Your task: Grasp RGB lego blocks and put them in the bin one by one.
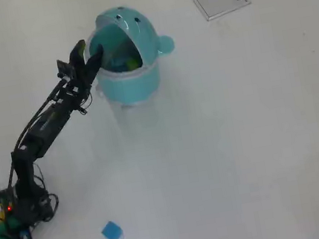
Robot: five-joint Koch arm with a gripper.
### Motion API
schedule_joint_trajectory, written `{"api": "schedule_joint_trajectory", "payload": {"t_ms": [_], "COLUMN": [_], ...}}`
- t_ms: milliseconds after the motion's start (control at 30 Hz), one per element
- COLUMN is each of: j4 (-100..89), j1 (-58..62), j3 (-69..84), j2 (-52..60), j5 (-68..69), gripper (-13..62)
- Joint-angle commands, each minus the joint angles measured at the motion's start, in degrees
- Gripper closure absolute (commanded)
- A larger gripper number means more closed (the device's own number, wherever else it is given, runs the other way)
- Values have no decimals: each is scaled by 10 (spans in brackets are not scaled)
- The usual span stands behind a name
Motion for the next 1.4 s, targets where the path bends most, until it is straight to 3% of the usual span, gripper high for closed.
{"api": "schedule_joint_trajectory", "payload": {"t_ms": [0,567,1133,1367], "j4": [-57,-105,-196,-199], "j1": [-4,17,53,164], "j3": [-14,219,443,526], "j2": [42,225,396,473], "j5": [-4,-18,-158,-127], "gripper": [239,239,240,239]}}
